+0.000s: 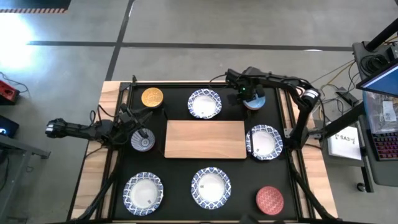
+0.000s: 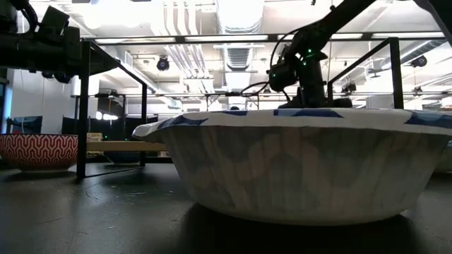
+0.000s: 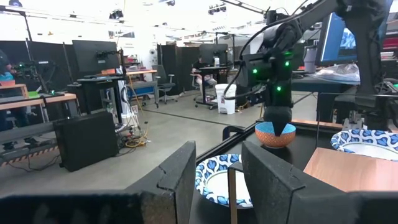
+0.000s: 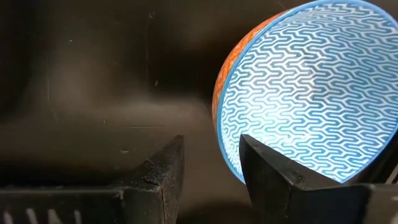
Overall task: Place and stack bowls onto a shelf
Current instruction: Put the small light blue and yellow patterned bowl on the shelf
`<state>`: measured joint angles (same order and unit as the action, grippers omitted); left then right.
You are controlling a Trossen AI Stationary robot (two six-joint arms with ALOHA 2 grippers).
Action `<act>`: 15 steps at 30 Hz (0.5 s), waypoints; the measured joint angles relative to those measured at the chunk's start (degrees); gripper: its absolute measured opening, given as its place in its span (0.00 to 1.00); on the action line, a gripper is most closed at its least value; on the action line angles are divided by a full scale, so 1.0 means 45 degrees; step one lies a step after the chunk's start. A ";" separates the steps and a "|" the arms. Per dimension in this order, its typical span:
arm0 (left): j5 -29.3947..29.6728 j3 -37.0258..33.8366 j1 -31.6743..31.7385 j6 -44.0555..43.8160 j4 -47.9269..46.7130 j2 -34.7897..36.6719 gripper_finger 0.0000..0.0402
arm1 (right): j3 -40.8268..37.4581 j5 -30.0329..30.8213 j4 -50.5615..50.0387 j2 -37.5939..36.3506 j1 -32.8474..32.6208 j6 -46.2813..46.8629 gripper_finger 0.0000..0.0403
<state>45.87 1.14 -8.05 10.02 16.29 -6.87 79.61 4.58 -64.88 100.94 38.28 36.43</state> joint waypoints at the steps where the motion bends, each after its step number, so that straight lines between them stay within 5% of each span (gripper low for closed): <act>1: 0.0003 -0.0002 0.0002 0.0000 -0.0001 -0.0003 0.28 | 0.0000 0.0005 0.0050 0.0080 0.0000 -0.0002 0.35; 15: 0.0000 -0.0003 0.0001 0.0000 0.0002 -0.0005 0.28 | 0.0000 0.0695 0.0270 0.0890 0.0000 -0.0416 0.28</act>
<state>45.87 1.13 -8.05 10.02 16.29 -6.90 79.61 7.70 -63.66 104.94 38.28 34.56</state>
